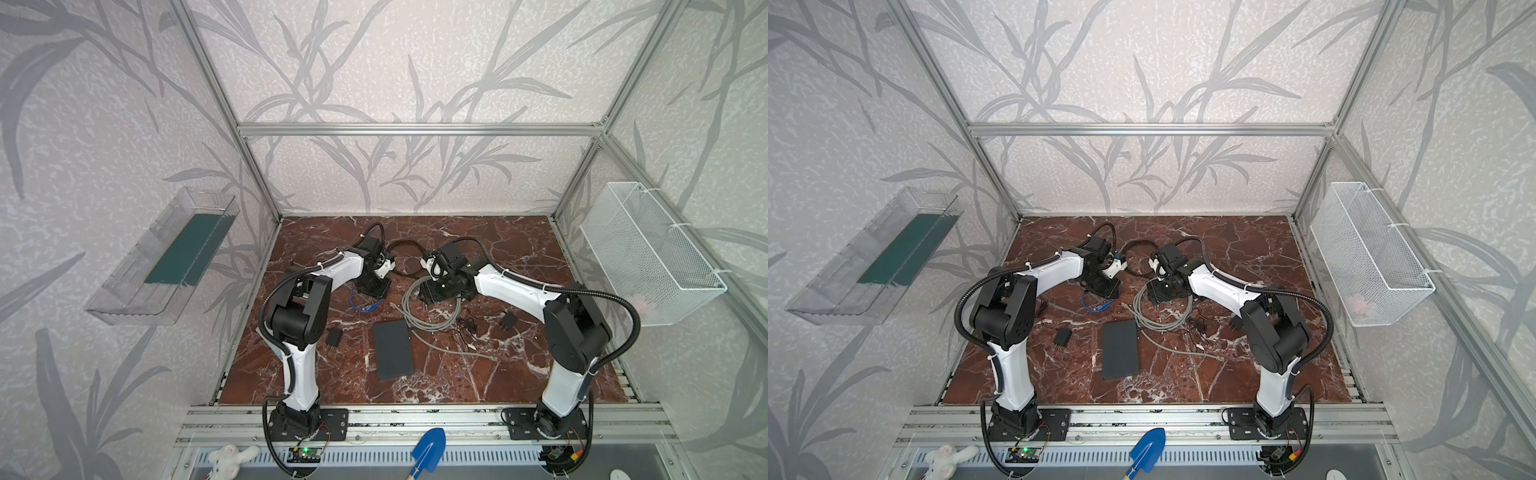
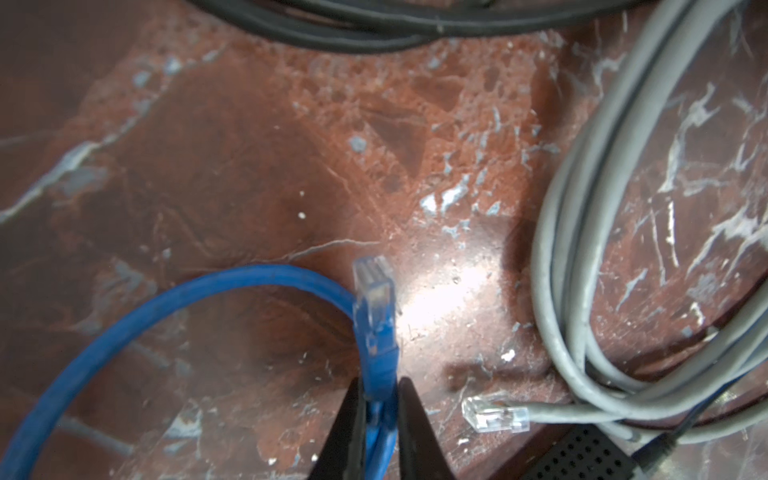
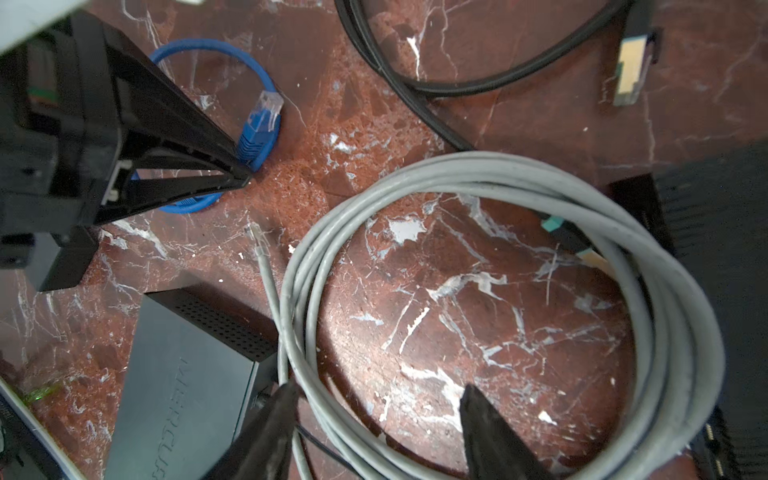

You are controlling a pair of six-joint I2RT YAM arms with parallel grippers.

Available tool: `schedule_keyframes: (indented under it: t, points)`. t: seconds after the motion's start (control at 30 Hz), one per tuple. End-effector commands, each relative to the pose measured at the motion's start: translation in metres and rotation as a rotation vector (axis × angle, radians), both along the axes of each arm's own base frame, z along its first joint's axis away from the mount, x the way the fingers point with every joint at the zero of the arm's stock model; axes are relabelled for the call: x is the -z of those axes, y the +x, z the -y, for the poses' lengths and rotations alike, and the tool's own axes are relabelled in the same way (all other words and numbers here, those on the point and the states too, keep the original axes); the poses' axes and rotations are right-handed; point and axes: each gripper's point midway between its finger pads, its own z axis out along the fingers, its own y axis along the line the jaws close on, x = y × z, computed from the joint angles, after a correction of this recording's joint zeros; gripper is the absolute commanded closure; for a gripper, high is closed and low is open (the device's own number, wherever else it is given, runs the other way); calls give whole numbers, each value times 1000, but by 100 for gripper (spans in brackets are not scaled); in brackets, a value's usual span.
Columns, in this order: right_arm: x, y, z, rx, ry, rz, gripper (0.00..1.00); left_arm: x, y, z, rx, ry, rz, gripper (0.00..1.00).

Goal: Insert the plug into the switch port

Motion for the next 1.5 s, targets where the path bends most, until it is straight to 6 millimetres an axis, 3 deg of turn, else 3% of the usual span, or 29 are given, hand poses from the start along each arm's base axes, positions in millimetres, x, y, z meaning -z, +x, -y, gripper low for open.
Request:
schedule_keyframes:
  t: [0.0,0.13,0.27,0.37,0.47,0.8,1.03,1.3,1.47]
  points:
    - [-30,7,-8,-8,57,26,38,-25,12,-3,64,19,57,92]
    - [-41,10,-17,-25,100,8,38,-61,24,3,137,-26,116,93]
    - [-65,25,-30,15,227,15,38,-85,4,15,261,-73,128,93]
    - [-82,39,-32,92,370,12,40,-90,-12,18,333,-89,129,93]
    - [-86,49,-29,171,501,-13,44,-97,-21,20,353,-115,125,93]
    - [-85,48,-55,138,657,-120,47,-102,-29,35,371,-151,115,93]
    - [-60,46,-61,106,640,-168,51,-108,-29,45,364,-200,114,93]
    - [-59,43,-72,49,707,-187,59,-103,-33,54,371,-206,95,94]
    - [-52,40,-73,42,714,-213,70,-109,-29,57,357,-220,120,94]
